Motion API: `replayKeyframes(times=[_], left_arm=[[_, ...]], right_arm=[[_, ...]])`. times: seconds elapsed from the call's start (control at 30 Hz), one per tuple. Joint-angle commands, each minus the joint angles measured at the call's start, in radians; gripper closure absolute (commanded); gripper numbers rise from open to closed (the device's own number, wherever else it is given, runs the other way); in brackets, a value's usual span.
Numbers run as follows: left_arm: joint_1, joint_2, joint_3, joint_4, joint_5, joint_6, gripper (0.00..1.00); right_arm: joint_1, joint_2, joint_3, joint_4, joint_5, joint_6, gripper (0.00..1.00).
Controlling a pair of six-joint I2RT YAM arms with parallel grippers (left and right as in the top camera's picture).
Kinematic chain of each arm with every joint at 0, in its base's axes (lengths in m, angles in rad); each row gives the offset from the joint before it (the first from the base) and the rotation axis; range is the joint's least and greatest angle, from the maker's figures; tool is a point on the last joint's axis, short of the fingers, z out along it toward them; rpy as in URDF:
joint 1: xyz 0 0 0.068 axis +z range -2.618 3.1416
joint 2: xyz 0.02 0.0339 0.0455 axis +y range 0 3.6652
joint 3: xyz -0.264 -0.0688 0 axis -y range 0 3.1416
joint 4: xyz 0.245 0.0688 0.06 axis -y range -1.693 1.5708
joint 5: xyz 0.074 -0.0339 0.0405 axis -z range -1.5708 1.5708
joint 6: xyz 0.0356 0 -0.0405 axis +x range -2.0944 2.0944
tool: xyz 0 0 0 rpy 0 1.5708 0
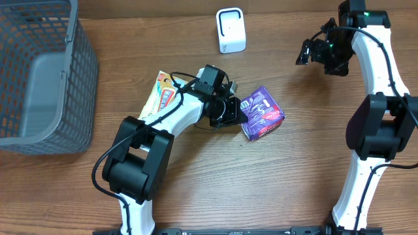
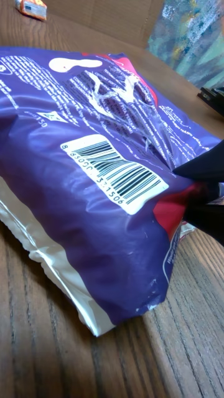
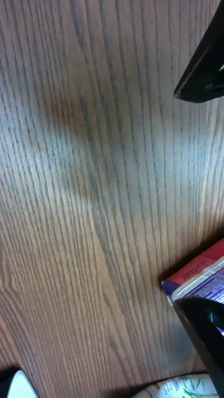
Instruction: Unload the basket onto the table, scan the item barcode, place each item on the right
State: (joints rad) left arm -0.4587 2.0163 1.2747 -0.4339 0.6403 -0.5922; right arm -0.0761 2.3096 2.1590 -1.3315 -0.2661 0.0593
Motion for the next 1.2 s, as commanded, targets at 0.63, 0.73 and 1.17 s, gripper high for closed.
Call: replayKeyframes(times=[0.63, 0.73, 1.17], left_arm=[[0.000, -0.517, 0.005, -0.299, -0.668, 0.217, 0.96], [0.000, -0.564, 0.005, -0.320, -0.764, 0.267, 0.96], [0.000, -0.583, 0.005, -0.372, -0.715, 0.288, 0.90]], right_arm=[[0.003, -0.036, 0.022, 0.003, -0.012, -0.001, 0.00], [0.003, -0.035, 0.022, 0.003, -0.012, -0.001, 0.00], [0.004, -0.035, 0.022, 0.003, -0.012, -0.001, 0.00]])
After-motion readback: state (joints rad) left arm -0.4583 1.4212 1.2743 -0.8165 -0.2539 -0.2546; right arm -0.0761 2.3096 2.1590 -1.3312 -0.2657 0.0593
